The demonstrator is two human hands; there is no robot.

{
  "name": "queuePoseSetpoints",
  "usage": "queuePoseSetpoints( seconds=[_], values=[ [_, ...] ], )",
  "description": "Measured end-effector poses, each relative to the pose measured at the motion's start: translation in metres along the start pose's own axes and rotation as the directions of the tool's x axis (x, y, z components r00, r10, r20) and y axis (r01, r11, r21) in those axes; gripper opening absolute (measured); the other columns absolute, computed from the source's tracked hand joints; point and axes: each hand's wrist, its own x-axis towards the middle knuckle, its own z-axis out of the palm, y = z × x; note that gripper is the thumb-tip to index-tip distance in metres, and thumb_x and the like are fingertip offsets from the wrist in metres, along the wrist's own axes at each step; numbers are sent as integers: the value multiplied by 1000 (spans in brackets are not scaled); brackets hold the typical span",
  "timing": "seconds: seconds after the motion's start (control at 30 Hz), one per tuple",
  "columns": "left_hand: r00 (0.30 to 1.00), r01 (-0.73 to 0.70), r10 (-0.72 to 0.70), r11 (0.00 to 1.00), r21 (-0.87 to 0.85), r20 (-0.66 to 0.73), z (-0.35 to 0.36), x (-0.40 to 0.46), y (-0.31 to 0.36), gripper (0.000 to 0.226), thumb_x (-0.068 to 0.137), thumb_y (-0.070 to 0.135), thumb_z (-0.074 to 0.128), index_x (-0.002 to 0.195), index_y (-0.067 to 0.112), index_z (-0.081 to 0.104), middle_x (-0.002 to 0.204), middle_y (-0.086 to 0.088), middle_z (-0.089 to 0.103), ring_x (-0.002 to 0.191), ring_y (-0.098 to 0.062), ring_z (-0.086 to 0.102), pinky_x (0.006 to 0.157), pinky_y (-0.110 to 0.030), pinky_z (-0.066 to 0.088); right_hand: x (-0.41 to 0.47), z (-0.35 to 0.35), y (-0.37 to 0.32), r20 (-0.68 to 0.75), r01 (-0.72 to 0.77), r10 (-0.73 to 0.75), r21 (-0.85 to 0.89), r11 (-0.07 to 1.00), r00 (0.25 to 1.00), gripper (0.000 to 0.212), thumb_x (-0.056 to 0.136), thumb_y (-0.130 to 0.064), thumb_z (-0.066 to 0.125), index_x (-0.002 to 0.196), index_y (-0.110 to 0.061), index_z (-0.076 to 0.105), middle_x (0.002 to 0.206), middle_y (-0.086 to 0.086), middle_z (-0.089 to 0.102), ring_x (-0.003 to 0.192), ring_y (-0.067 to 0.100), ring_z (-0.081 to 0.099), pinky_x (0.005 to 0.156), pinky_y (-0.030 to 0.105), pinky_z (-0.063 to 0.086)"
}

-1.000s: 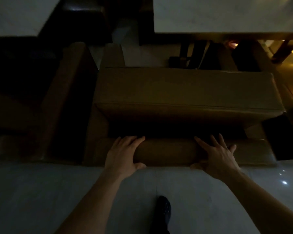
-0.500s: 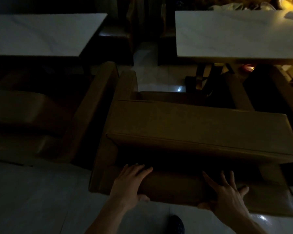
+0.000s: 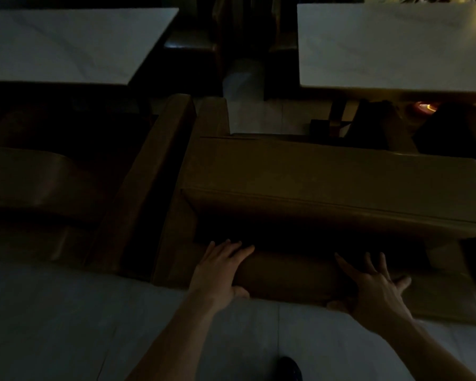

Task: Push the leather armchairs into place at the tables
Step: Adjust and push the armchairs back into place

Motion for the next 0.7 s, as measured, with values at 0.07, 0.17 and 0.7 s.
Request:
queuePoseSetpoints(
  seconds=[0.07,0.17,0.7],
  values=[
    [1000,11,-11,1000,-11,8,-3,8,0,99,75,50,76,151,46,13,161,11,19,148,-16,9,122,-41,-3,7,-3,-1,-16,4,-4,-8,1000,1000,111,70,-81,61,151,-53,-10,166,10,-9,147,42,-22,107,81,4],
    [1000,11,-11,1000,-16,-1,-3,12,-3,99,75,50,76,151,46,13,161,10,20,148,-16,10,122,-43,-2,10,-4,-3,-30,0,-1,-17,1000,1000,110,71,-81,60,152,-52,-9,166,10,-7,148,41,-21,107,80,4],
    [1000,13,-13,998,-55,-4,-4,9,-2,96,76,51,75,151,46,14,160,12,20,148,-15,9,120,-40,-8,7,-5,-5,-17,-29,28,-70,997,999,115,68,-85,58,152,-50,-12,167,7,-8,149,41,-17,111,78,8]
  ],
)
